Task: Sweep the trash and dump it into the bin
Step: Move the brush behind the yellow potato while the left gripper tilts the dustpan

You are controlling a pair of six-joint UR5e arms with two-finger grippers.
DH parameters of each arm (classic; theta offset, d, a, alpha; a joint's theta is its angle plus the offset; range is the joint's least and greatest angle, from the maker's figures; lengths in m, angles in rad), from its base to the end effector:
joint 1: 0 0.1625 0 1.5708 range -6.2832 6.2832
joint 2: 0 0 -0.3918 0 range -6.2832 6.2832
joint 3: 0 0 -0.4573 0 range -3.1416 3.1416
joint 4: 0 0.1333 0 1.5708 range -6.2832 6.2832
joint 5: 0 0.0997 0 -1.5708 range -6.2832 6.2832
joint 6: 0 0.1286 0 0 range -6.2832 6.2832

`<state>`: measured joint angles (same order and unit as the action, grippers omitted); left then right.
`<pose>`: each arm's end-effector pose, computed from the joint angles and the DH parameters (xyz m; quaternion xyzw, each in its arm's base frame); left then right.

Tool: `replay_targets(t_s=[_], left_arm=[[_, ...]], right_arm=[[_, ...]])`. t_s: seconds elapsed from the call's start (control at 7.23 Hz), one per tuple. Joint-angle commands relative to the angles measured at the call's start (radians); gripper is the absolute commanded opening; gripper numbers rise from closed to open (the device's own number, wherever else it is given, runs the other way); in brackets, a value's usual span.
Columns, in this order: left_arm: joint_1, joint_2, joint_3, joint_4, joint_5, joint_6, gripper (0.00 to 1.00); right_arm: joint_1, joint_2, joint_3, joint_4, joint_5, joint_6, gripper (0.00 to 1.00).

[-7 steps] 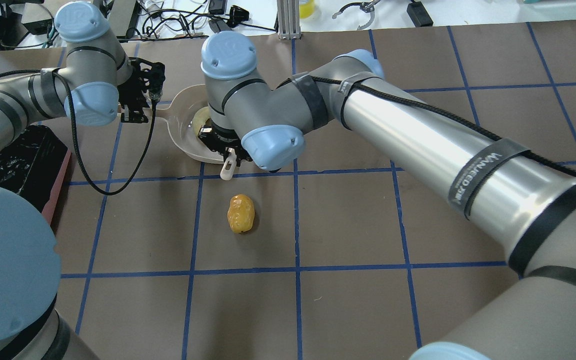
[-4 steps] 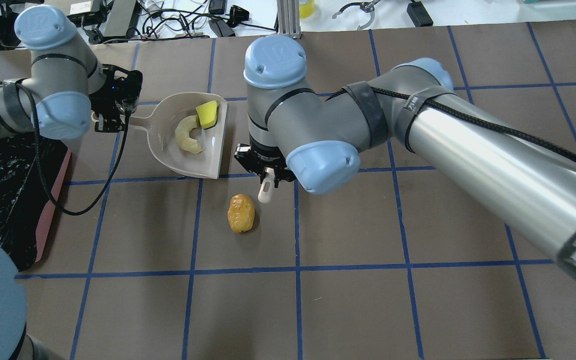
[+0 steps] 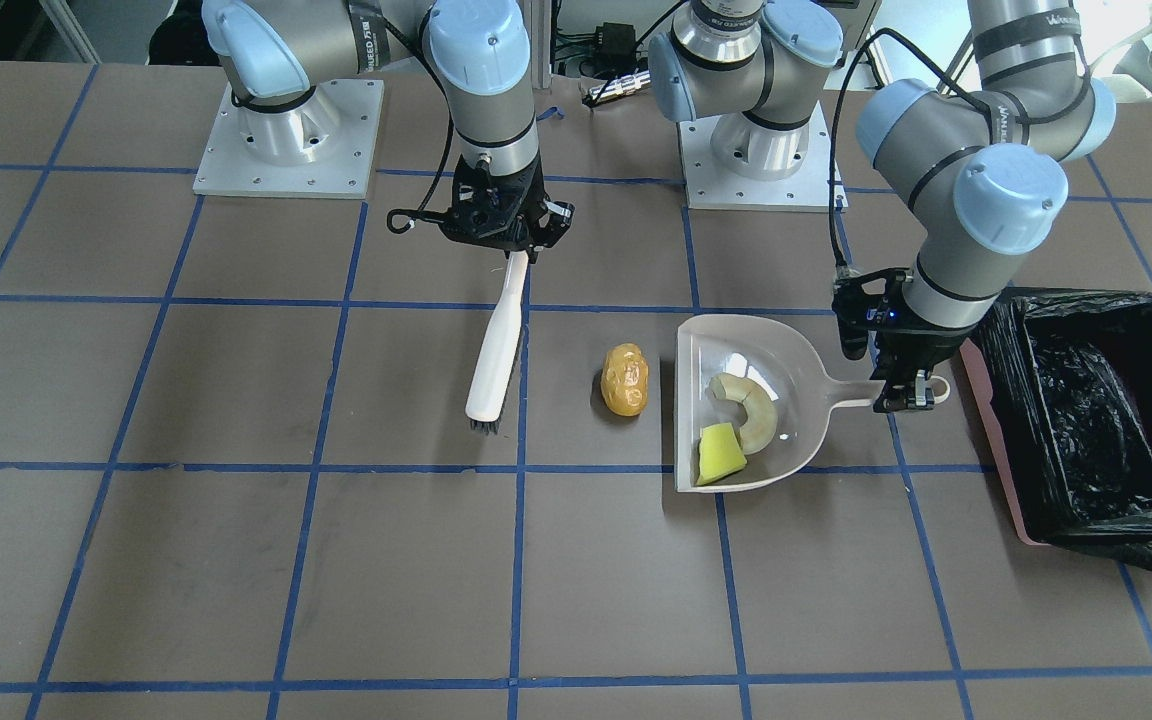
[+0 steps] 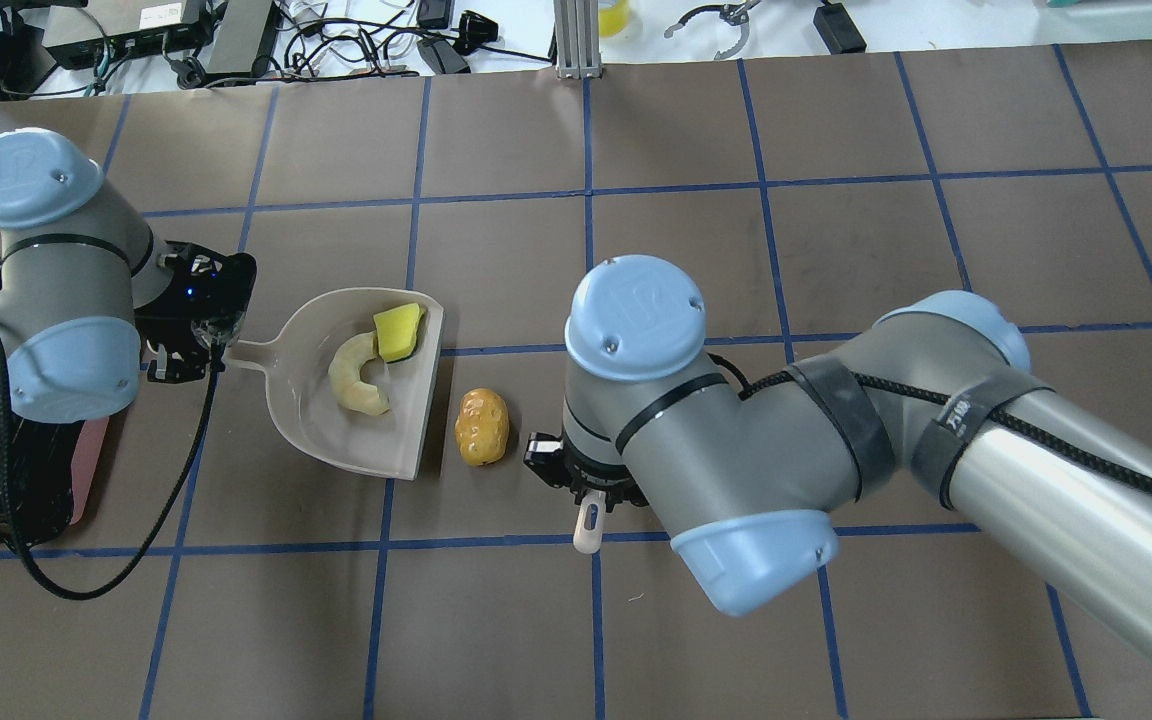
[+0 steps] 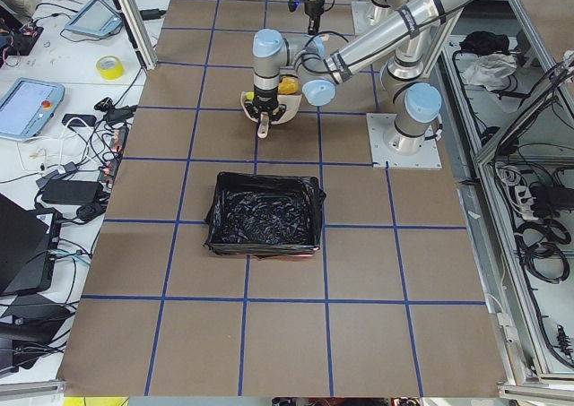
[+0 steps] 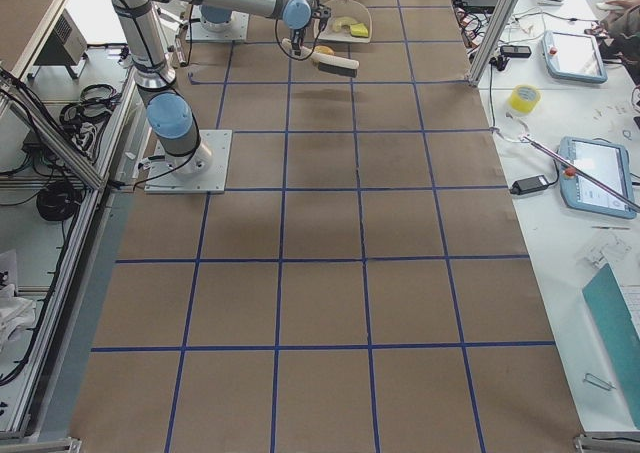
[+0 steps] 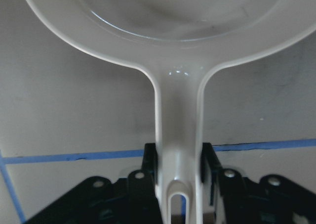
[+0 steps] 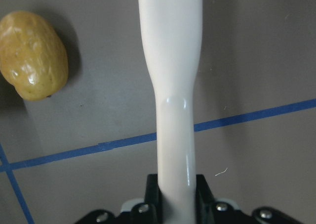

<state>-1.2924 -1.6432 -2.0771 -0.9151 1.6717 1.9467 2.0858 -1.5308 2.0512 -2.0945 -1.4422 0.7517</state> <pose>0.0273 -0.5335 0.1833 0.7379 0.6719 0.0282 0.0568 0.3828 -0.3723 0.1994 0.1177 0.9910 0.0367 0.0528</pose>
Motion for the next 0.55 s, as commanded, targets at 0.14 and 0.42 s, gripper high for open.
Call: replay_targets(t_s=[0.14,0.42], left_arm=[[-0.007,0.059,-0.103,-0.001,0.014,-0.029,0.00],[-0.010,0.040,-0.115,0.001,0.010,-0.034,0.00]], right_arm=[[0.107,0.104,0.057,-0.253,-0.004,0.090,0.00],[0.149,0.158,-0.027,-0.256,0.005,0.142,0.00]])
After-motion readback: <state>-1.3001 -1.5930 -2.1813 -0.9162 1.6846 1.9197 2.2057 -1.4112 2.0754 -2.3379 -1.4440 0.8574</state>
